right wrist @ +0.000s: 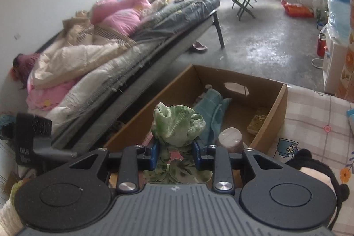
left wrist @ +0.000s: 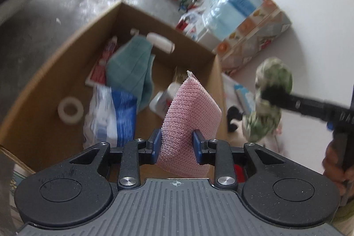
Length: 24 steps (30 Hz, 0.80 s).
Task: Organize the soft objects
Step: 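Lift the sponge and scrunchie and carry both over the cardboard box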
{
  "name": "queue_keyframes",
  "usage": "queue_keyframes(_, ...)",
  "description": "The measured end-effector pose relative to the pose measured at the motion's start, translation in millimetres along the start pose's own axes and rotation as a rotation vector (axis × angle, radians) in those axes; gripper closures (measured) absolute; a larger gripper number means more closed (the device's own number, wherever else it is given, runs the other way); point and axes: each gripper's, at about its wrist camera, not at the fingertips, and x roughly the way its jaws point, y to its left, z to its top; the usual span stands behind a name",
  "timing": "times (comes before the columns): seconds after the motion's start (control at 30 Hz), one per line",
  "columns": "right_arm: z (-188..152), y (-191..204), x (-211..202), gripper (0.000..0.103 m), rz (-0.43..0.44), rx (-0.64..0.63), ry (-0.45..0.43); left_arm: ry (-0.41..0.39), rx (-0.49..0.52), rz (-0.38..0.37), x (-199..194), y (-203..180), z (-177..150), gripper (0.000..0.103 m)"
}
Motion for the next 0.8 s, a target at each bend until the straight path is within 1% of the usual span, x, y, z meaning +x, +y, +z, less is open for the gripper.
queue_keyframes(0.07, 3, 0, 14, 0.070, -0.017, -0.009, 0.021, 0.033, 0.002, 0.013, 19, 4, -3, 0.074)
queue_keyframes(0.13, 7, 2, 26, 0.070, -0.032, -0.023, 0.044, 0.054, 0.020, 0.041, 31, 9, -8, 0.074)
queue_keyframes(0.2, 8, 7, 43, 0.070, -0.054, -0.045, 0.069, 0.085, 0.029, 0.051, 42, 10, -10, 0.074)
queue_keyframes(0.23, 9, 7, 51, 0.070, -0.059, -0.053, 0.083, 0.096, 0.042, 0.064, 41, 14, -16, 0.074)
queue_keyframes(0.3, 8, 7, 63, 0.070, -0.062, -0.060, 0.111, 0.124, 0.072, 0.102, 51, 14, -18, 0.074)
queue_keyframes(0.47, 7, 7, 88, 0.070, -0.073, -0.082, 0.168, 0.238, 0.128, 0.175, 72, 15, -25, 0.073)
queue_keyframes(0.57, 5, 6, 98, 0.070, -0.087, -0.099, 0.205, 0.269, 0.124, 0.169, 75, 19, -20, 0.073)
queue_keyframes(0.73, 2, 3, 106, 0.070, -0.116, -0.116, 0.249, 0.330, 0.080, 0.126, 80, 28, -18, 0.071)
queue_keyframes(0.8, 3, 1, 107, 0.070, -0.127, -0.120, 0.258, 0.325, 0.105, 0.127, 79, 26, -18, 0.068)
